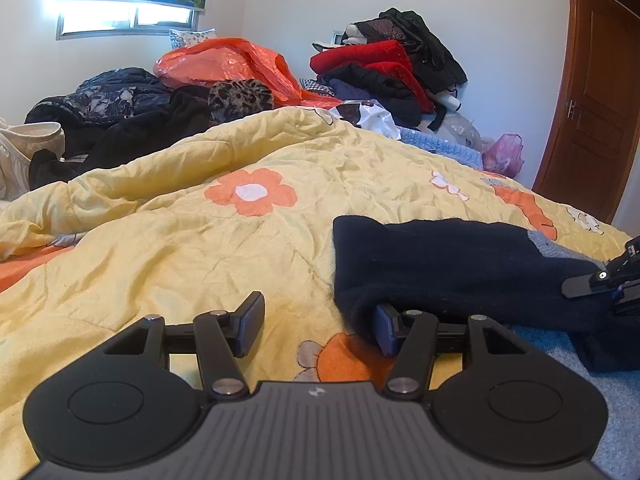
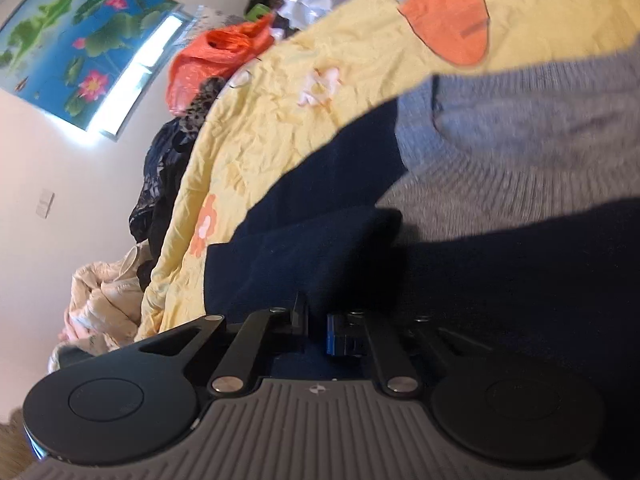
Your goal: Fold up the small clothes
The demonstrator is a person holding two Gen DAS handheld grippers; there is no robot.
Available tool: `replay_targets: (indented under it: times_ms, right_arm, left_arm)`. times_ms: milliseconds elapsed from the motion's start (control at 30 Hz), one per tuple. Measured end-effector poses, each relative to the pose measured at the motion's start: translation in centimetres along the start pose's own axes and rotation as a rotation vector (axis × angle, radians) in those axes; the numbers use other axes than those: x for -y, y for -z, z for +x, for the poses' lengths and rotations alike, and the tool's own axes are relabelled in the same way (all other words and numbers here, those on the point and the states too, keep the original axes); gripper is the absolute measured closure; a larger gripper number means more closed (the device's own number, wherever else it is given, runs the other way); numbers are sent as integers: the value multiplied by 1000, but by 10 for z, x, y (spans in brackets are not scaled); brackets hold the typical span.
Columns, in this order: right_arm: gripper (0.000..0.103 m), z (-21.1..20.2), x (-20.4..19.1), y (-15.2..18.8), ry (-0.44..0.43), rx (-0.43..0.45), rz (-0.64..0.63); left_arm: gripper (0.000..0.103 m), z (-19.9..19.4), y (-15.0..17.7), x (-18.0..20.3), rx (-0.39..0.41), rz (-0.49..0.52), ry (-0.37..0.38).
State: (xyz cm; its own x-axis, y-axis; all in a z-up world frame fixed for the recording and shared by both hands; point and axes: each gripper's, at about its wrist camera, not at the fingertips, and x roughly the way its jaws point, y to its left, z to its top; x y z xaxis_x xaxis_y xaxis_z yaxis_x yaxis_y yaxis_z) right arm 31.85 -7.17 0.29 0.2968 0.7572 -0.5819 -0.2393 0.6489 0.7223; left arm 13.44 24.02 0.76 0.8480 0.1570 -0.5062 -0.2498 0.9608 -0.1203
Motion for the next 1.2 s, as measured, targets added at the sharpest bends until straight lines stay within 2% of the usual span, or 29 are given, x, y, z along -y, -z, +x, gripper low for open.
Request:
replay_targets:
  times_ms: [233,400,533,567,600,633,667,700,767,900,933,967,1000,1033,1200]
  right_arm:
    - [86,-51,16,-11,0,46,-49]
    - [94,-88,48,-15,64,94,-17]
    - [94,-108,71,-12,81,126,36]
    - [92,-109,73,-10,79,117,46]
    - [84,-108,76,-9,63,104,65]
    - [83,-106,76,-6,41,97,86]
    - [77,-104,77,-4,10,95,102]
    - [63,-100,75,-3,-15,97,117]
    - [48,-88,67,-2,-41,100,124]
    - [48,-54,48,-1,-17,43,93]
    - [48,-46,44,0,-9,29,86]
    - [55,-39,40,1,-2,22,70]
    - [77,-35,35,2,17,22,44]
    - [87,-31,31,2,42,11,20]
    - [87,-51,24,1,42,42,-60]
  left_arm:
    - [29,-3,0,4,15,25,25]
    - [28,-4,1,6,10,37,32]
    - [28,-8,3,16,4,118,93]
    - [28,-8,4,19,2,139,96]
    - [28,-7,4,22,-4,153,95]
    - [28,-6,4,25,-7,165,97]
    - [28,-7,5,27,-3,179,105]
    - [28,-9,5,28,7,191,112]
    - [28,-17,6,31,35,220,122]
    - [28,-27,7,31,14,213,169]
    - [28,-29,7,30,8,200,174]
    - [28,-30,7,29,3,187,174]
    - [28,-31,7,28,0,174,172]
    - [28,-32,6,27,-5,159,171]
    - [28,-39,-4,20,0,63,212]
